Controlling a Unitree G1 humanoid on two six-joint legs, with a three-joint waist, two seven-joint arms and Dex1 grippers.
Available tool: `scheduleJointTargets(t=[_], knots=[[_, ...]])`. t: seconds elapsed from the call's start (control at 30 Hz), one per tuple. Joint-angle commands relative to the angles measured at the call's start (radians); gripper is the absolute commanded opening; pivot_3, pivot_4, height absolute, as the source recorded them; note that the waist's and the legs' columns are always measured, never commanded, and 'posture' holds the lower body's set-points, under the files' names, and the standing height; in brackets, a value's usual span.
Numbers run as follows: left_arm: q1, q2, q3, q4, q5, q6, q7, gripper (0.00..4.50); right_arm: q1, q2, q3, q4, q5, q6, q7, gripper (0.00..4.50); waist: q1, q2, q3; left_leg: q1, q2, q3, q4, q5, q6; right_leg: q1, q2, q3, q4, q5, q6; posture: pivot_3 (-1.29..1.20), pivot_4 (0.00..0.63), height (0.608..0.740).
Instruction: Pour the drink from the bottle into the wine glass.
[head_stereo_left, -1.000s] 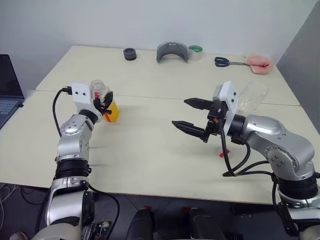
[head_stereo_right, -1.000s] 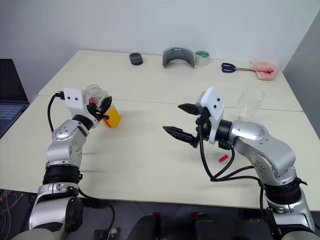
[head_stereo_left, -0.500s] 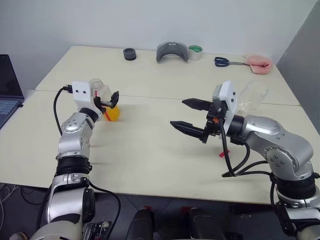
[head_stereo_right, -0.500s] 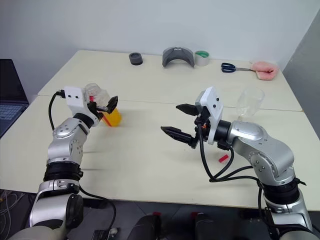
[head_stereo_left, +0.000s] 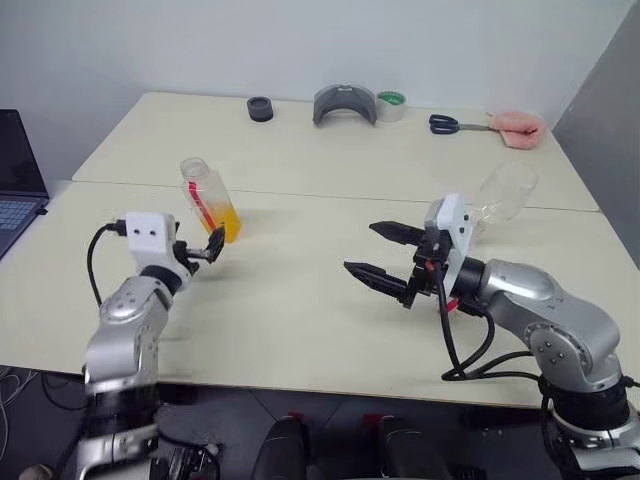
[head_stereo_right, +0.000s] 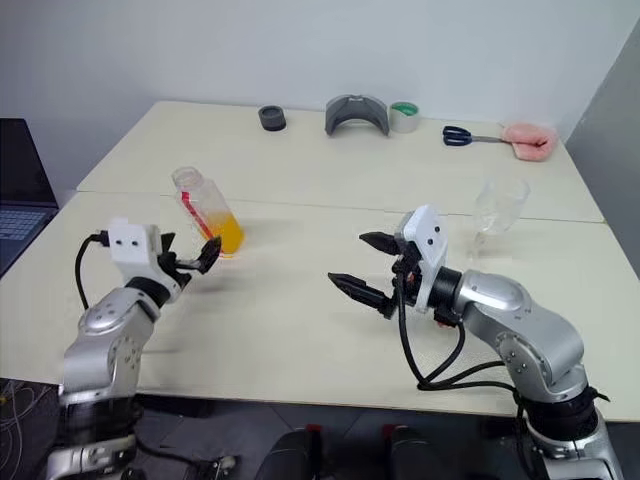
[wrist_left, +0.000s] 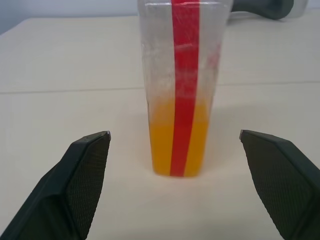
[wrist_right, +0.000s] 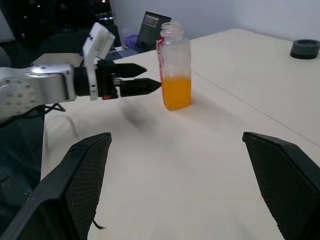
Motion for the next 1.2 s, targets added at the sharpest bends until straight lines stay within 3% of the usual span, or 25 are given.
scheduleJointTargets(t=[0.03, 0.2, 0.33, 0.53, 0.7, 1.2], knots=[[0.122, 0.000, 0.004, -0.237, -0.061, 0.119, 0.000, 4.47, 0.082, 0.007, -0.032, -0.075, -0.055, -0.008, -0.095, 4.50, 0.000, 0.000, 0.000, 0.000, 0.000, 0.000, 0.000, 0.000, 0.000, 0.000, 0.000, 0.000, 0.000, 0.000, 0.000, 0.00, 0.150, 0.740], [0.231, 0.052, -0.087, -0.466, -0.175, 0.204, -0.135, 4.47, 0.187, 0.081, -0.067, -0.048, -0.189, -0.039, -0.282, 4.50, 0.000, -0.001, -0.001, 0.000, -0.001, 0.003, -0.001, 0.000, 0.000, 0.000, 0.000, 0.000, -0.001, 0.000, 0.000, 0.00, 0.150, 0.740], [0.111, 0.181, -0.161, -0.545, -0.394, 0.276, -0.397, 4.47, 0.220, 0.161, -0.126, 0.041, -0.315, -0.045, -0.455, 4.50, 0.001, -0.001, -0.001, 0.001, -0.001, 0.003, 0.000, 0.000, 0.000, 0.001, 0.002, 0.000, -0.001, 0.000, 0.000, 0.00, 0.150, 0.740], [-0.023, 0.324, -0.198, -0.482, -0.454, 0.295, -0.563, 4.47, 0.201, 0.207, -0.242, 0.180, -0.388, -0.120, -0.529, 4.50, -0.016, 0.000, -0.001, 0.002, -0.001, 0.006, -0.001, 0.000, 0.000, -0.001, 0.008, 0.005, -0.002, 0.000, 0.000, 0.00, 0.150, 0.740], [-0.101, 0.321, -0.251, -0.423, -0.425, 0.265, -0.590, 4.47, 0.131, 0.234, -0.289, 0.307, -0.398, -0.210, -0.516, 4.50, -0.024, 0.000, -0.001, 0.002, -0.001, 0.006, -0.002, 0.000, 0.000, -0.001, 0.009, 0.005, -0.001, -0.001, -0.001, 0.00, 0.150, 0.740], [-0.168, 0.308, -0.285, -0.353, -0.381, 0.227, -0.621, 4.47, -0.068, 0.230, -0.261, 0.715, -0.454, -0.472, -0.398, 4.50, -0.025, 0.000, -0.001, 0.002, -0.001, 0.006, -0.002, 0.000, 0.000, -0.001, 0.009, 0.006, -0.001, -0.001, -0.001, 0.00, 0.150, 0.740]])
